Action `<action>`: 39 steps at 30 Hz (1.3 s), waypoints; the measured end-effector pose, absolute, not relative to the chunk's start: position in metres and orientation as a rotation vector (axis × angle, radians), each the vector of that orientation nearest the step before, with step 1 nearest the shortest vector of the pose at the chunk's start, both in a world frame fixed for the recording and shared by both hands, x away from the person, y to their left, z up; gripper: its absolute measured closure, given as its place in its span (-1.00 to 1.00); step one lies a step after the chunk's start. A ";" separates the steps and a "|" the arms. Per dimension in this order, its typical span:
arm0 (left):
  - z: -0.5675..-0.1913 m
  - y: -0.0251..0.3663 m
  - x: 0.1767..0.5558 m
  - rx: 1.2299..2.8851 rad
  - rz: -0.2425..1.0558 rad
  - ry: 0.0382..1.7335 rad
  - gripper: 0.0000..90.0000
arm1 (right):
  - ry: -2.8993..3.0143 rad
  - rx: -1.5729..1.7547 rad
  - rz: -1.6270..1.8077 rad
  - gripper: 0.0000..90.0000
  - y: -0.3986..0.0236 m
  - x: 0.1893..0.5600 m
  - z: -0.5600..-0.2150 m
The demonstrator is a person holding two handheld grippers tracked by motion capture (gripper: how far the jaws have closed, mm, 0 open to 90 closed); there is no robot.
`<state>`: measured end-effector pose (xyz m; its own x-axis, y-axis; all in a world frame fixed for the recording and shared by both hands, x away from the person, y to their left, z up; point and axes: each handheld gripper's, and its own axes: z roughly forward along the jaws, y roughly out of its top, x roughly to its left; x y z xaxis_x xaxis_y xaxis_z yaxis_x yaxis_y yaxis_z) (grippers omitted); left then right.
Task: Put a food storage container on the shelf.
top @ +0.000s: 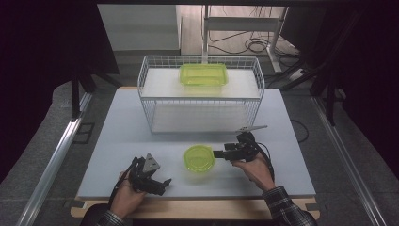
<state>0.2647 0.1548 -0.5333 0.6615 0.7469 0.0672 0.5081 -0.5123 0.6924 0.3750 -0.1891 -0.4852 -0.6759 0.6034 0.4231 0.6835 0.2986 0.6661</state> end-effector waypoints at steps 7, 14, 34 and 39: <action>-0.534 0.154 0.265 2.230 0.477 0.963 -0.99 | -2.396 -1.229 -1.327 -0.24 -0.184 0.384 -0.488; -0.534 0.155 0.265 2.234 0.477 0.961 -0.99 | -2.359 -1.216 -1.280 0.01 -0.178 0.388 -0.493; -0.534 0.155 0.264 2.247 0.478 0.949 -0.99 | -2.154 -1.222 -1.197 0.80 -0.172 0.390 -0.495; -0.534 0.155 0.264 2.247 0.479 0.948 -0.99 | -2.150 -1.224 -1.213 0.81 -0.174 0.388 -0.491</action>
<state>0.2643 0.1548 -0.5342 0.6726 0.7357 0.0796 0.5004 -0.5314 0.6835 0.3878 -0.1739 -0.4906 -0.5465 0.5018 0.6705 0.8334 0.2469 0.4945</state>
